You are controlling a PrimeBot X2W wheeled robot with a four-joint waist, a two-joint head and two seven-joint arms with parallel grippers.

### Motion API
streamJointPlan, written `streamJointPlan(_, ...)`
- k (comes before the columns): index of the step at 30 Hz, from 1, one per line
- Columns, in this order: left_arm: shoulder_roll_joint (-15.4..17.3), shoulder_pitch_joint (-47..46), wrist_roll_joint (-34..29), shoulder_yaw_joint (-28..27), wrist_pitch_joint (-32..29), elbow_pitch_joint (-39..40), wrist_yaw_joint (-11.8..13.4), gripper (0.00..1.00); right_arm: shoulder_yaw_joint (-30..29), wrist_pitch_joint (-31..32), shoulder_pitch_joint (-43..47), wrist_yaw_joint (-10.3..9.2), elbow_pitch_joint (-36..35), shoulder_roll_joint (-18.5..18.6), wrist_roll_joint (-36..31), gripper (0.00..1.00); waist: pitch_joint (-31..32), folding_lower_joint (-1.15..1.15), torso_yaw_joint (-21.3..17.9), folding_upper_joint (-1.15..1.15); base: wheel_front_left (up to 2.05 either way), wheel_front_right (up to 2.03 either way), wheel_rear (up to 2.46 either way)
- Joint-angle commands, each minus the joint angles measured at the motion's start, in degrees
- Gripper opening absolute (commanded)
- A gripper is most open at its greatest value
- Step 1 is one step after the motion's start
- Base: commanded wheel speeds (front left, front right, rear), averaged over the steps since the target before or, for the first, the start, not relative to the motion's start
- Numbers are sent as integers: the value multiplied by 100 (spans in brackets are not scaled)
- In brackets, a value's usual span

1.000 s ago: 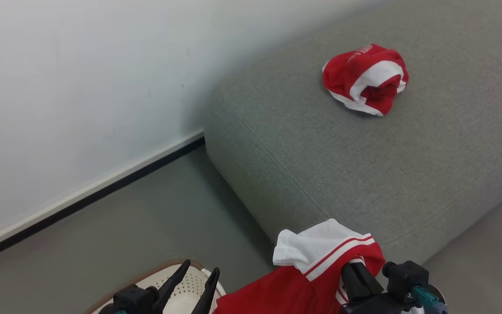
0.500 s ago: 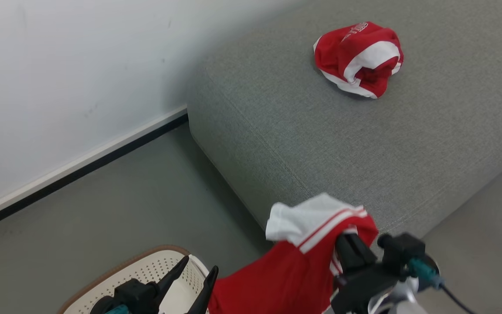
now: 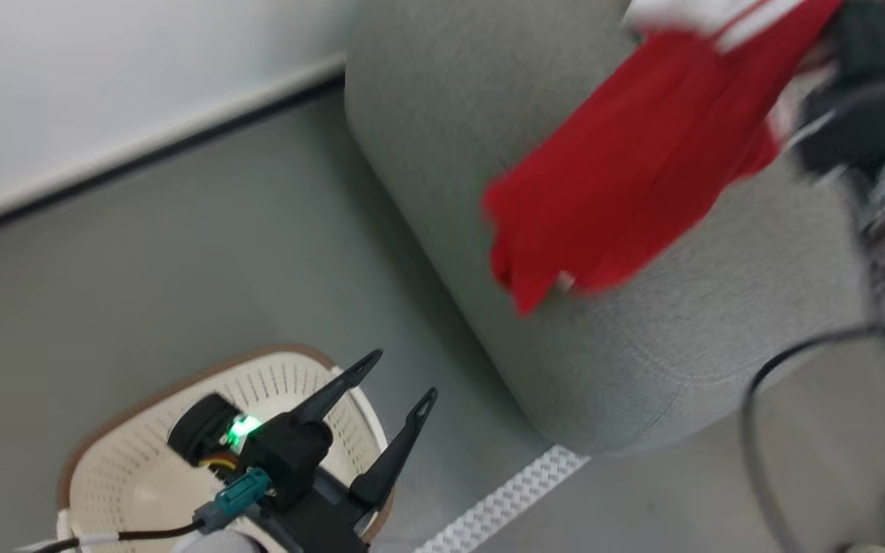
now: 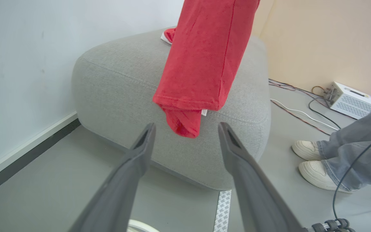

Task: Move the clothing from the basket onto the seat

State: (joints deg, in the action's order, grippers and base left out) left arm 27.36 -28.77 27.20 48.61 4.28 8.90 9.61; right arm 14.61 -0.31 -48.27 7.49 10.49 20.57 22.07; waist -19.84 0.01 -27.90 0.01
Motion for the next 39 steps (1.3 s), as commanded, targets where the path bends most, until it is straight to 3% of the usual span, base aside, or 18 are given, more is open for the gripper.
streamJointPlan(1,52,-113,-86,-6,-10,78,-14,100,-51,28,-205,0,90,102,46,0,-953,-1,400,-1,0,0,0)
streamJointPlan(8,147,-481,-446,67,-210,716,-8,100,-863,279,-1954,0,928,1034,162,0,-1841,-1,728,-1,0,0,0)
streamJointPlan(17,270,-395,-681,134,-108,1225,72,100,-1591,604,-2921,0,1604,1921,-48,0,-2462,-1,887,-1,0,0,0)
streamJointPlan(21,236,-454,-794,185,-63,1406,89,100,-1888,369,-2685,0,1993,1925,-72,0,-2676,-1,924,-1,0,0,0)
streamJointPlan(30,364,-467,-805,183,-117,1525,101,100,-2369,-439,-1795,0,3284,1218,-291,1,-2806,-1,983,-1,0,0,0)
streamJointPlan(31,372,-457,-787,169,-114,1519,114,100,-2357,-469,-1743,0,3430,1145,-343,94,-2783,-1,990,-1,0,0,0)
streamJointPlan(32,382,-452,-778,156,-106,1504,123,100,-2328,-521,-1691,0,3522,1085,-400,100,-2746,-1,996,-1,0,0,0)
streamJointPlan(39,294,-359,-618,128,99,1348,112,100,-2127,-812,-1550,0,3991,968,-658,100,-2261,-1,1090,-1,0,0,0)
